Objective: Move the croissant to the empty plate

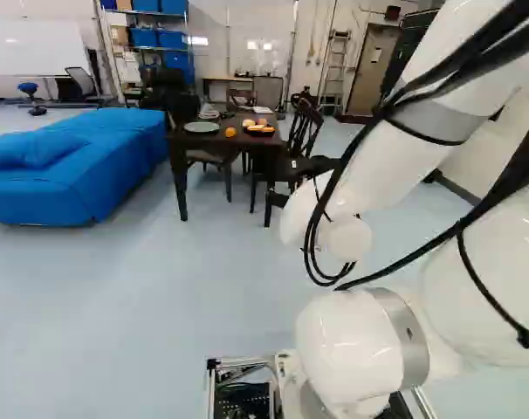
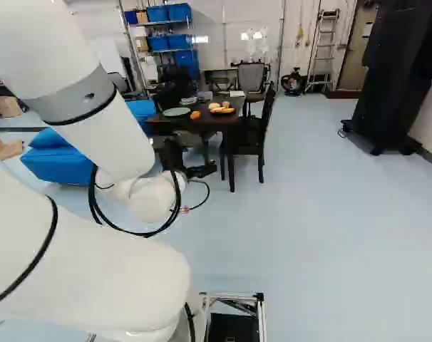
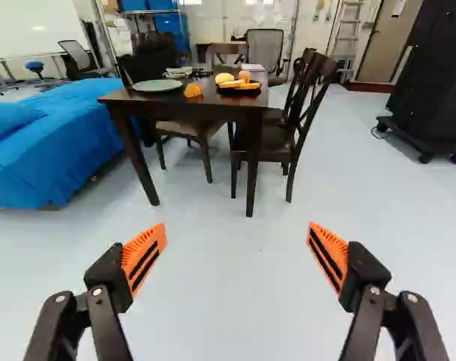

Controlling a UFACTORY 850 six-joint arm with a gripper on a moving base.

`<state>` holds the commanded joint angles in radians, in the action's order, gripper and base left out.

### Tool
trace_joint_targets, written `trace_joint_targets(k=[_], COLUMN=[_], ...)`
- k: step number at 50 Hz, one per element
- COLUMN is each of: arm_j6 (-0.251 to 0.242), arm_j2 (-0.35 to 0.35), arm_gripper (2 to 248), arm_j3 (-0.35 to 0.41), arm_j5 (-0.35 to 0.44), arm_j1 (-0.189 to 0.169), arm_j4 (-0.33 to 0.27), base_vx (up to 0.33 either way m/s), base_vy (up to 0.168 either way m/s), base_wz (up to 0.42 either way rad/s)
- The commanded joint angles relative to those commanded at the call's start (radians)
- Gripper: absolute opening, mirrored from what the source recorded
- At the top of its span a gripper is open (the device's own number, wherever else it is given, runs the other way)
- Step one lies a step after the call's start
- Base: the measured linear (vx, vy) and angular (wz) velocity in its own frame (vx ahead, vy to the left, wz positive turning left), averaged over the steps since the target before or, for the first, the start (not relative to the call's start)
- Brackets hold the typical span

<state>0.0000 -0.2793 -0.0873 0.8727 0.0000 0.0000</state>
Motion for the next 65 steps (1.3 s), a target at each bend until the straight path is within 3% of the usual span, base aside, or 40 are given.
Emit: trace_joint_targets(k=[65], arm_j6=[0.0], arm_j2=[0.0], arm_gripper=[247], arm_j3=[0.0], arm_j5=[0.0], arm_j1=[0.0], arm_j4=[0.0], base_vx=[0.0], base_vy=[-0.001], base_wz=[-0.014])
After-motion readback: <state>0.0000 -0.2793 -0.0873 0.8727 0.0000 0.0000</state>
